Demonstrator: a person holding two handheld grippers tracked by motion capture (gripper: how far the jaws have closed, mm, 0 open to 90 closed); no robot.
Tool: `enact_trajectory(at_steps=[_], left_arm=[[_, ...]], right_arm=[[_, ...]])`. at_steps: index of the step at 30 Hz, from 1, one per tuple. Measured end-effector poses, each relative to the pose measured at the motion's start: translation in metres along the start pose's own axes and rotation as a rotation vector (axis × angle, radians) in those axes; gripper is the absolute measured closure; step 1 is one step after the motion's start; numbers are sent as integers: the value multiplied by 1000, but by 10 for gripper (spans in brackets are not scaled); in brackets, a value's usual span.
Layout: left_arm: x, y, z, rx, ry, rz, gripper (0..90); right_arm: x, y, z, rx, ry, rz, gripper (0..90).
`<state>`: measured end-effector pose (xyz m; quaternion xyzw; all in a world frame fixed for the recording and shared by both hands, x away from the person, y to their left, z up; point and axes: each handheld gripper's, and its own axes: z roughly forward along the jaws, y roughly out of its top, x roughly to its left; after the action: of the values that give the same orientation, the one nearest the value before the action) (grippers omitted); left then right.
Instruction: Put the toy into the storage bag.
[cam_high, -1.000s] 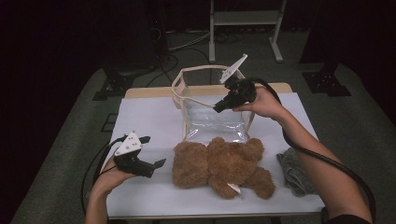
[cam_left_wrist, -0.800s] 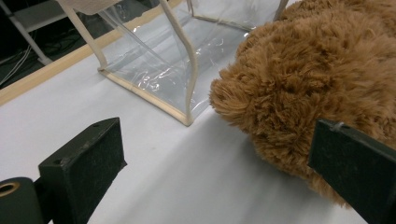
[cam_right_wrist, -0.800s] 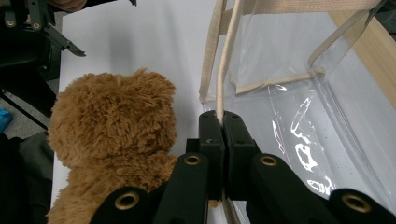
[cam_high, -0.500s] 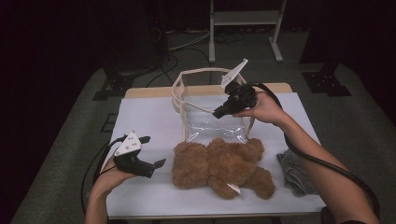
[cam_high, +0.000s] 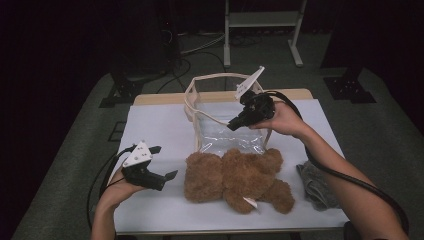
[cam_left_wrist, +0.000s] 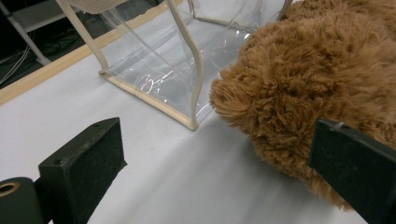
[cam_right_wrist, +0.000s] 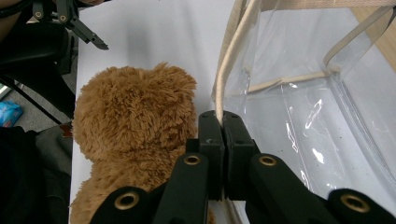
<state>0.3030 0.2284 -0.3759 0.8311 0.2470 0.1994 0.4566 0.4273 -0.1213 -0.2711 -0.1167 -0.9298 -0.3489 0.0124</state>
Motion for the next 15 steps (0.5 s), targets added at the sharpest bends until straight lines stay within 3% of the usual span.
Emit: enact_trajectory(at_steps=[15], left_arm=[[0,0,0,1,-4,4,30]], right_arm=[[8,-1,0,5,11,-3,874]])
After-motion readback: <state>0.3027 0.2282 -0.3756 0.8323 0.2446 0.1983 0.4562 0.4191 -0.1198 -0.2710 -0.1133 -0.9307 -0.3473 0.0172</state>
